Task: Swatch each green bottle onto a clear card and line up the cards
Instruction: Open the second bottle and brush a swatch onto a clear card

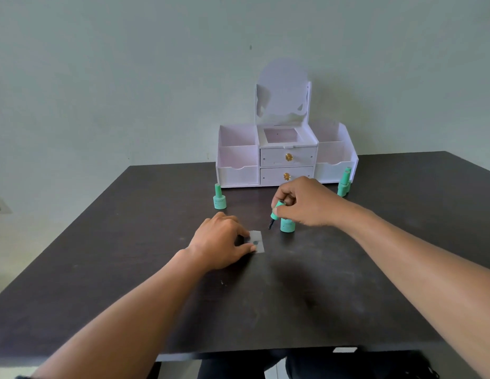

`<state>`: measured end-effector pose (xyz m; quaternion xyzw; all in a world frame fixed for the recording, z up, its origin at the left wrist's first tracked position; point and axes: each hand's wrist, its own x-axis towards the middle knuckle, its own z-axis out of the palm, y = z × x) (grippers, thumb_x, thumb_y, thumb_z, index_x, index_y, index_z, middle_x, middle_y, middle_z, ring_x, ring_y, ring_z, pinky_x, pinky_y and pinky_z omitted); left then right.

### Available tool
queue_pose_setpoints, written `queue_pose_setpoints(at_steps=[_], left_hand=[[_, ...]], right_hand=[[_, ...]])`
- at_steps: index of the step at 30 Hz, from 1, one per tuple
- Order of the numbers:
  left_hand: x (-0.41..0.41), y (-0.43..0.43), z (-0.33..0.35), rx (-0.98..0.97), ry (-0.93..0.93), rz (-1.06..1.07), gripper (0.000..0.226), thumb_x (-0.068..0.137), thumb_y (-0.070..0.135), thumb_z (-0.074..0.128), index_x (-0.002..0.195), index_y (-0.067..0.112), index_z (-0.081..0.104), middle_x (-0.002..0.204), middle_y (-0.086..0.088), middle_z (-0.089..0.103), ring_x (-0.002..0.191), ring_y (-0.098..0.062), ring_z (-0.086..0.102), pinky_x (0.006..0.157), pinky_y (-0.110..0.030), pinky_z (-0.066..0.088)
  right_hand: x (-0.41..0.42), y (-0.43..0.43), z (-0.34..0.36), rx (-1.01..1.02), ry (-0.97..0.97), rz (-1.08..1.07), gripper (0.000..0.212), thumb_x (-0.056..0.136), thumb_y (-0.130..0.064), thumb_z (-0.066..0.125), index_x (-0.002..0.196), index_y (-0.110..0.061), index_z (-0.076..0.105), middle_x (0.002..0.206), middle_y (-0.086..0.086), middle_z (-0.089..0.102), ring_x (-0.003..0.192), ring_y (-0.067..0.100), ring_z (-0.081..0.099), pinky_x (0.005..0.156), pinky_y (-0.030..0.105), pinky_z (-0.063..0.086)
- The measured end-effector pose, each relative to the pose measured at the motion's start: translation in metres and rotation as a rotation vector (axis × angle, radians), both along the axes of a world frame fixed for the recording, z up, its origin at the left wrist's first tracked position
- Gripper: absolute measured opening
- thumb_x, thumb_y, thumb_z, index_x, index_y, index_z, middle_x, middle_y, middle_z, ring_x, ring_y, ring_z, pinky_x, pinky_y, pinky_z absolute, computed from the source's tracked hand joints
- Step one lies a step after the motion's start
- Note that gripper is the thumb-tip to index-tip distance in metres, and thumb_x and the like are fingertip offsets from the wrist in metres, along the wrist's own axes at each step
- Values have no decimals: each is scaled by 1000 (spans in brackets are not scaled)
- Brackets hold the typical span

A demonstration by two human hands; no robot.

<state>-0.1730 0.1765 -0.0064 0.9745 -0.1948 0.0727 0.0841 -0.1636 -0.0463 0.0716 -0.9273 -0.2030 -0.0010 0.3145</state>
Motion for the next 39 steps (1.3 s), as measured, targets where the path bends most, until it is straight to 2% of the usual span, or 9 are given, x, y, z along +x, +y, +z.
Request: queue_pose_setpoints(at_steps=[3,6,9,13,15,22,27,34,39], left_hand=[[12,12,3,21,5,20,40,85,63,60,110,34,73,110,13,66,107,-15,55,88,-37,49],[19,24,5,38,15,45,42,85,63,61,113,34,72,110,13,68,107,-14,55,89,-38,48],[22,39,7,49,21,67,45,85,64,61,116,33,71,110,14,69,107,-15,56,89,-36,47],[23,53,7,34,19,99,45,83,65,63,116,35,71,109,15,71,106,-14,59,89,-34,46],[22,55,7,15,19,95,43,82,64,65,113,36,72,106,15,72,103,-13,60,89,-33,46],[12,51,12,-2,68,48,43,74,67,69,102,36,75,95,17,72,93,-9,61,82,-31,47],[0,51,21,1,138,30,43,70,67,74,100,37,76,104,20,72,96,-6,64,89,-32,49],[-8,56,29,18,156,36,50,69,66,74,106,34,75,104,21,74,97,-4,67,90,-30,51],[-11,58,32,54,158,32,51,72,69,67,108,34,75,109,20,73,97,-6,66,90,-33,53]], right_hand=[[9,8,-1,9,14,5,8,85,-16,71,81,-20,76,61,-9,54,49,1,45,48,8,36],[17,16,-1,5,18,10,6,85,-15,71,84,-18,77,58,-12,54,49,-1,47,53,11,39],[24,24,-1,25,44,20,7,85,-15,71,84,-17,77,58,-11,55,48,-1,48,50,11,40],[31,35,-3,28,62,42,6,85,-17,71,84,-20,76,67,-4,64,54,6,52,61,26,47],[32,39,-4,31,59,51,6,84,-17,72,84,-20,76,67,-3,63,57,9,53,63,28,48],[32,40,-8,27,62,59,7,83,-16,71,81,-22,76,66,-5,64,59,9,55,65,29,50],[29,38,-9,37,65,61,8,82,-16,71,81,-22,76,70,-1,67,63,12,57,67,32,51],[22,41,-5,34,50,77,7,83,-16,72,83,-21,77,75,7,70,63,12,57,67,31,50],[20,43,-1,23,32,78,7,84,-16,71,84,-20,77,69,-2,64,62,12,56,67,29,49]])
